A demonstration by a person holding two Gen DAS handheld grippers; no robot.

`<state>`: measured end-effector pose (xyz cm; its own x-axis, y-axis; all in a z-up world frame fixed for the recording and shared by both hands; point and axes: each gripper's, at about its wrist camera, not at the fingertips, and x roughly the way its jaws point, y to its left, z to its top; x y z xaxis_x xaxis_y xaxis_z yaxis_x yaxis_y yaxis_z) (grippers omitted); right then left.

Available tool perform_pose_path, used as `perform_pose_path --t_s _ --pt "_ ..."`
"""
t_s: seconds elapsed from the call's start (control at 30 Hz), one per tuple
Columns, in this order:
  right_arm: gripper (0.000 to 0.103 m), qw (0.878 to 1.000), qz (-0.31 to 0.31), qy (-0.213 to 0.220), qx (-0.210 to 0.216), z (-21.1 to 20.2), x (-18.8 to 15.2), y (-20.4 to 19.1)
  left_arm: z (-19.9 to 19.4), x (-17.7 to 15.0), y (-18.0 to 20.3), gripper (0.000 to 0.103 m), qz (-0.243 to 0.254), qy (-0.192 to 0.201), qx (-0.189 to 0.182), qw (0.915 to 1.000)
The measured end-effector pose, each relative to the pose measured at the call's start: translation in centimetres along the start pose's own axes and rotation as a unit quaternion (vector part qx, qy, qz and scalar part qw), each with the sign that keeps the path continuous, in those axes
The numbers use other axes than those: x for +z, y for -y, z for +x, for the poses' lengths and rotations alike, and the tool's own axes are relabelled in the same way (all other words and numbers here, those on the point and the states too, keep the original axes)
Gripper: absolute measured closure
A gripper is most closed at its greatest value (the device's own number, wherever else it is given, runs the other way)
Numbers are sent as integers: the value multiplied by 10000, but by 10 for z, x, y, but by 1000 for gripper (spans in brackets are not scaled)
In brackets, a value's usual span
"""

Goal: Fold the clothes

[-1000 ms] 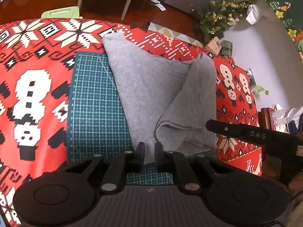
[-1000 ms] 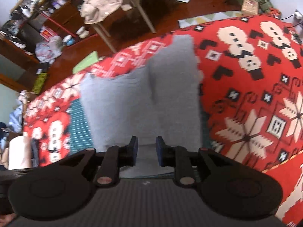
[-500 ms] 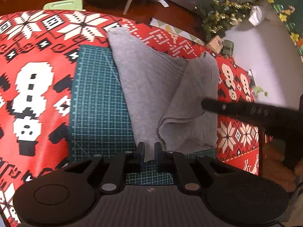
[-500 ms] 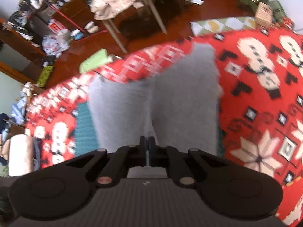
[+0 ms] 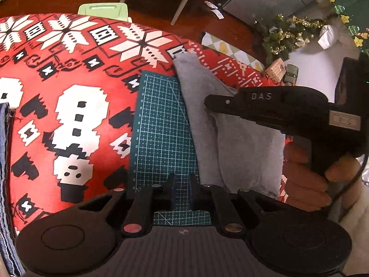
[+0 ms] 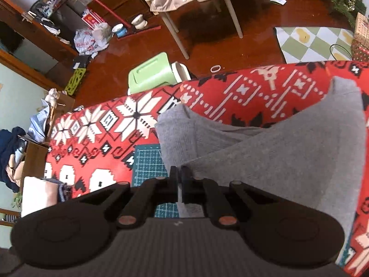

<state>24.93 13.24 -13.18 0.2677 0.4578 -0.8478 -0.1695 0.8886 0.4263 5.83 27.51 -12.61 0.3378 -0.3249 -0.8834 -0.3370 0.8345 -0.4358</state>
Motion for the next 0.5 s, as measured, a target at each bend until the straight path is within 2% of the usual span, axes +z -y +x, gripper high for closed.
perform_pose_path --t_s 0.07,0.17,0.27,0.37,0.5 --pt "91 10000 28 66 2 -4 -4 2 1 -2 -1 94 11 -11 -44 10000" --pt "79 9997 115 215 -18 -20 -12 7 3 -6 2 94 55 -16 -148 9999" --pt "77 9989 251 363 -131 -50 -27 18 4 -11 10 94 194 100 -139 9997" --pt "71 9975 282 462 -444 -81 -48 30 1 -15 23 94 452 317 51 9985" --pt "71 9956 299 470 -757 -110 -72 47 0 -17 41 86 753 447 456 9951"
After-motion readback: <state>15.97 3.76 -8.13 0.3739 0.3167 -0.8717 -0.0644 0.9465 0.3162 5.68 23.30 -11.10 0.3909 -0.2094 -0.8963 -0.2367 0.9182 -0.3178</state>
